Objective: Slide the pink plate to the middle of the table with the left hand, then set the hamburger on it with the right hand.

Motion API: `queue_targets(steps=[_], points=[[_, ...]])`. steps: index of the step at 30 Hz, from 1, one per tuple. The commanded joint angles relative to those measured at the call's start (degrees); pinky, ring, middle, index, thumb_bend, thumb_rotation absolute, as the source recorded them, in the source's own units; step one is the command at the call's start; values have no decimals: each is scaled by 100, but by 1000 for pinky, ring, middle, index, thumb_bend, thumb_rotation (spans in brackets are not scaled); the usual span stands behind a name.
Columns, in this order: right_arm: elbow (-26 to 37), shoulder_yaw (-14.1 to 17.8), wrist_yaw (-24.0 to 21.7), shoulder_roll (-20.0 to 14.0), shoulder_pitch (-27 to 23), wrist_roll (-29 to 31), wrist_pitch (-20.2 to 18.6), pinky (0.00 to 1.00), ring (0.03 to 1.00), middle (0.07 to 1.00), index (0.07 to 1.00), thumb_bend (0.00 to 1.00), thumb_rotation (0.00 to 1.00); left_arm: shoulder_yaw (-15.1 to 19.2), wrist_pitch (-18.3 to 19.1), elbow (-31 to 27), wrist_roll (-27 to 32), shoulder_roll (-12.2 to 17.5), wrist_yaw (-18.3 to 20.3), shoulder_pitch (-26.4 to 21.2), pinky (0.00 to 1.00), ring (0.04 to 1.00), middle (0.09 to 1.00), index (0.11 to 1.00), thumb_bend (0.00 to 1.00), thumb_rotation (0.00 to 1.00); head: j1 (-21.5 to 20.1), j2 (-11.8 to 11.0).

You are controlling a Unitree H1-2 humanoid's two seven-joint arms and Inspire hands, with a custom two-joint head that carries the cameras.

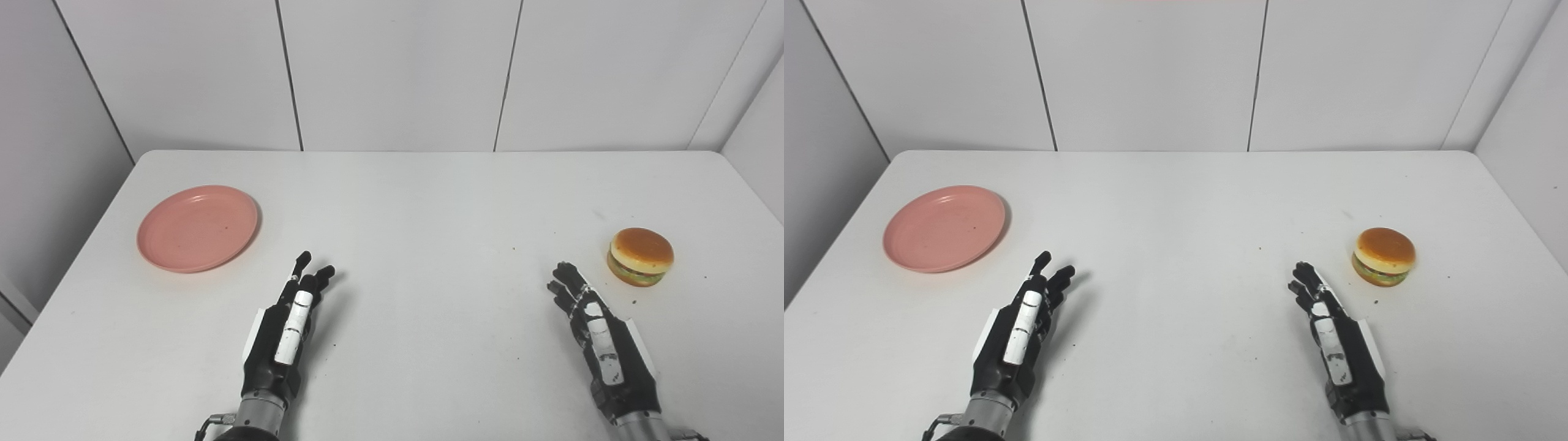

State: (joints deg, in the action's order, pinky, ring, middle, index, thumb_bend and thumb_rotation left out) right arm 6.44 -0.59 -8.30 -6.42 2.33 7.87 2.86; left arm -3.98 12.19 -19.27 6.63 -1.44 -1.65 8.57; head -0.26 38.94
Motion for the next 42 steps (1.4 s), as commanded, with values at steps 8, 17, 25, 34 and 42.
queue_targets(steps=[8,17,25,34,42], points=[[60,-63,-59,-14,-21,-47,6,956,907,920,899,885,961,24,-71,-157,-10,23,64,566,981,935,868,949,663,847,-46,4],[63,-66,-74,-4,-26,-38,-2,954,902,919,897,882,959,33,-66,-163,19,43,121,568,989,940,869,951,656,848,-51,4],[43,-97,-89,-14,-44,-71,18,961,899,916,897,885,963,46,-80,-142,23,47,132,559,991,939,869,951,638,848,-61,5],[39,-128,-76,-6,-57,-132,44,957,885,905,893,890,967,46,-12,-187,17,34,118,568,986,938,866,948,662,844,-68,13],[-64,-102,-103,-34,-58,-103,150,937,877,898,889,890,949,16,-41,-109,9,-2,114,555,988,938,865,943,633,848,138,-133]])
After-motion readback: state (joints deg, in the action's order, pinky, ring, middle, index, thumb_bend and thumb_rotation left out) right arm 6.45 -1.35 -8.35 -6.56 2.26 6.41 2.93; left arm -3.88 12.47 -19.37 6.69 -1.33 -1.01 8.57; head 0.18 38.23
